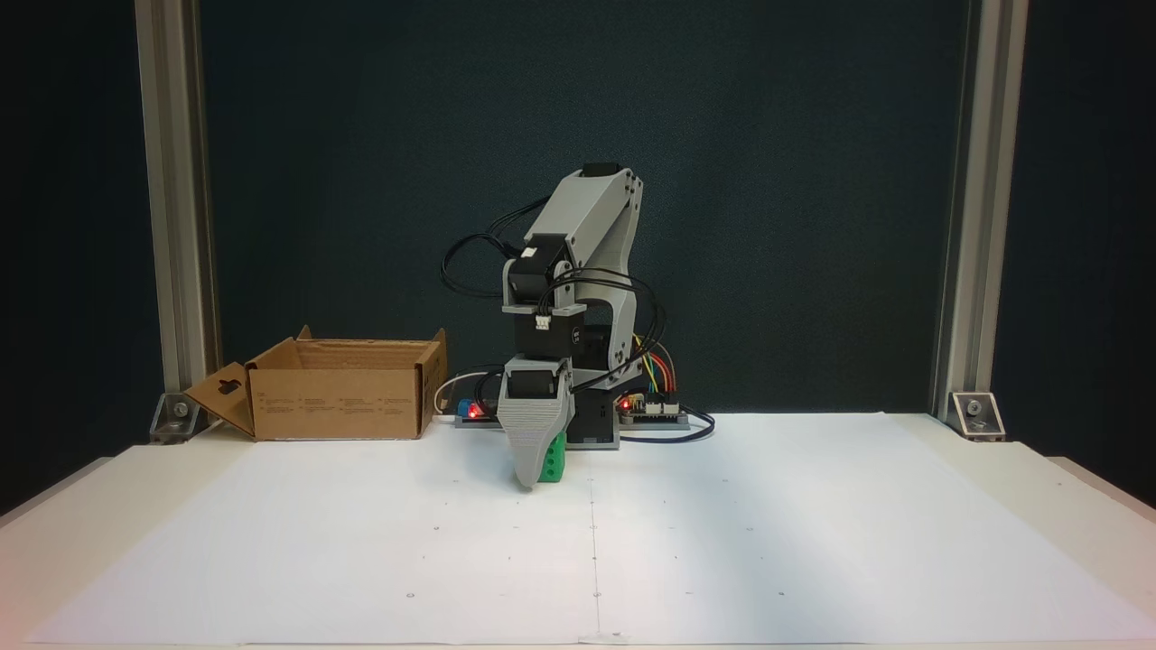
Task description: Grasp a green dice and put it in the bin.
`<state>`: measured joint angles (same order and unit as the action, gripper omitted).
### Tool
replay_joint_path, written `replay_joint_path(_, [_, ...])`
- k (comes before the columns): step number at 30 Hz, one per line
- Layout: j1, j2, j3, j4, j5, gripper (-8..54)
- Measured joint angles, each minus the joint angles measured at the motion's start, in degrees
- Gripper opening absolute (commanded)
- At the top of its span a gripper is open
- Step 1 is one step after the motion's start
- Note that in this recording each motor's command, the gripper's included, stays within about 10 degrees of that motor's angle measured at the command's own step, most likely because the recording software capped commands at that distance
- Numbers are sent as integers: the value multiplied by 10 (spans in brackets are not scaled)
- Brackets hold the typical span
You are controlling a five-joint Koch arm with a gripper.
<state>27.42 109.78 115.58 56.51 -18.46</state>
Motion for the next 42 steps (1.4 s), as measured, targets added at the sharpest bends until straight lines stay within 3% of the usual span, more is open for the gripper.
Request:
replay_joint_path(12, [11,-8,-1,0,-2,410])
replay_joint_path(19, [6,-9,4,-11,-2,179])
replay_joint_path(22, [2,-9,12,-32,-2,116])
replay_joint_path(32, [5,-3,-18,-15,-2,116])
replay_joint_path(42, [4,-4,-414,276,-1,116])
